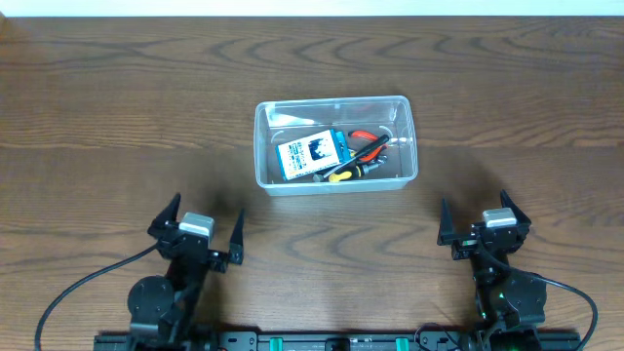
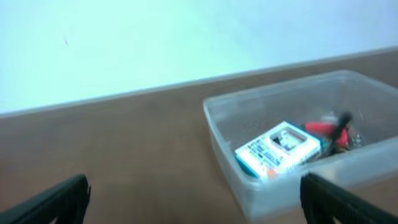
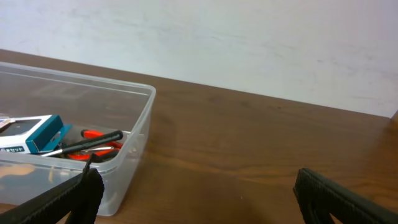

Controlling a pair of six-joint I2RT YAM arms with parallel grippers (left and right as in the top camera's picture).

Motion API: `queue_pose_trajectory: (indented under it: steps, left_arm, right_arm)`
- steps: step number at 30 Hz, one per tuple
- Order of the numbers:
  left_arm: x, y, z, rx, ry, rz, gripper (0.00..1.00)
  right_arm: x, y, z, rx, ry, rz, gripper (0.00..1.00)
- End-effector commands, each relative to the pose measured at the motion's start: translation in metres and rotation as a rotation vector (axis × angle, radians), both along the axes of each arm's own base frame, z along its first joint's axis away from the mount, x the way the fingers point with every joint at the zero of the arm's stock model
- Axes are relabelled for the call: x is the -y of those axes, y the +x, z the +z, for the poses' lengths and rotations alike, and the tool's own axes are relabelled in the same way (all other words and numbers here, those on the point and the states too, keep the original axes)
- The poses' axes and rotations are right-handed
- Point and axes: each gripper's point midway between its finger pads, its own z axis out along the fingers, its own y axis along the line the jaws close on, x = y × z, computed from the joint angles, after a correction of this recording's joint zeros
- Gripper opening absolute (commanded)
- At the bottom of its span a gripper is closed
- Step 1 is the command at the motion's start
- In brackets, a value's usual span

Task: Pack container

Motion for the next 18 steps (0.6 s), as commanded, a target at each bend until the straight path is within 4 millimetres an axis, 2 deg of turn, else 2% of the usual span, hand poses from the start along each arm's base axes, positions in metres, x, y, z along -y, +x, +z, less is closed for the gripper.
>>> queue_pose_trajectory:
  steps: [1, 4, 11, 18]
  left_arm:
    - [-0.008, 0.009, -0.009, 0.053, 0.013, 0.052, 0.98]
    - [-0.012, 0.013, -0.016, 0.074, 0.012, 0.077, 0.98]
    - [-0.014, 0.014, -0.057, -0.049, 0.012, 0.087, 0.98]
    - [-0.017, 0.014, -0.056, -0.052, -0.006, 0.107, 0.98]
  right_arm:
    - [-0.002, 0.000, -0.001, -0.002, 0.015, 0.007, 0.99]
    - [-0.002, 0.000, -0.001, -0.002, 0.015, 0.007, 0.99]
    - [-0.002, 0.000, -0.001, -0.002, 0.015, 0.007, 0.99]
    - [-0.002, 0.000, -0.001, -0.002, 0.015, 0.007, 0.99]
